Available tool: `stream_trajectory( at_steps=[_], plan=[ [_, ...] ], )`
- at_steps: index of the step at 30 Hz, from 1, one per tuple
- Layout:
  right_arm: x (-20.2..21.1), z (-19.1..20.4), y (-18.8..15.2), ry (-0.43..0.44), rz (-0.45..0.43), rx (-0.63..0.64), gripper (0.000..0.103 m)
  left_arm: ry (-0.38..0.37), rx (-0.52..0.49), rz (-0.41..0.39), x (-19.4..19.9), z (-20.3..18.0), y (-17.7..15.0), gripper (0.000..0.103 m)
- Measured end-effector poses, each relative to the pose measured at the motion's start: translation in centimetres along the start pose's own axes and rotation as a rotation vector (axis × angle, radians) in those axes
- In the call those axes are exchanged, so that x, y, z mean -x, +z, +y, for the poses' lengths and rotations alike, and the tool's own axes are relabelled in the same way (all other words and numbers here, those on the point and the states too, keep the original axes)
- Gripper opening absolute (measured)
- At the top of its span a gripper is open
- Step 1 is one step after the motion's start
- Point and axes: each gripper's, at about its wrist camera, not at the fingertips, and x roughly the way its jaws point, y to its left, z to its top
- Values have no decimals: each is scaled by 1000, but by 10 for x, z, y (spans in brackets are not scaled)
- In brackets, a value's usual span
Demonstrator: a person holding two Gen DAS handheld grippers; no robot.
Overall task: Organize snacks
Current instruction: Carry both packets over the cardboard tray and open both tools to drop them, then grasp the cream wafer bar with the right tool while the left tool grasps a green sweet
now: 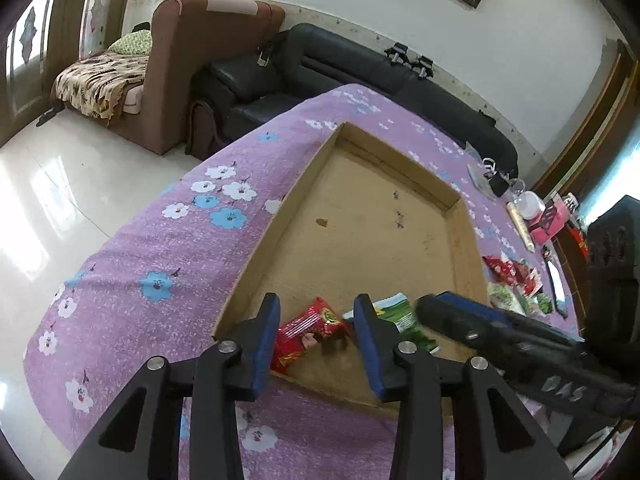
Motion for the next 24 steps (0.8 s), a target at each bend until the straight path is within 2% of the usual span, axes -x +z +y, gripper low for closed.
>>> stream_trajectory(
  at_steps=[2,4,6,8,12,16,20,24],
  plan=[
    [18,-5,1,13,-35,-9,39,-11,14,-20,9,-1,1,41],
    [39,-16,-1,18,-74,-26,43,-38,29,-38,18,-3,1,47],
    [68,-41,-5,6,-125,-58,46,-71,43,-64,30,-7,1,62],
    [90,-69,-11,-34,-163,-101,51,-90,32,-87,38,-16,-1,67],
    [122,-146,-32,-169,-184,-230,54,-152,-5,-87,39,-40,-7,67],
    [132,-201,-53,-220,-165,-334,54,-182,-52,-45,23,-70,-13,67],
    [121,-212,-56,-257,-153,-298,54,-210,-97,1,13,-95,-19,67],
    [97,-195,-39,-342,-135,-113,54,-209,-159,10,13,-114,-24,67]
  ],
)
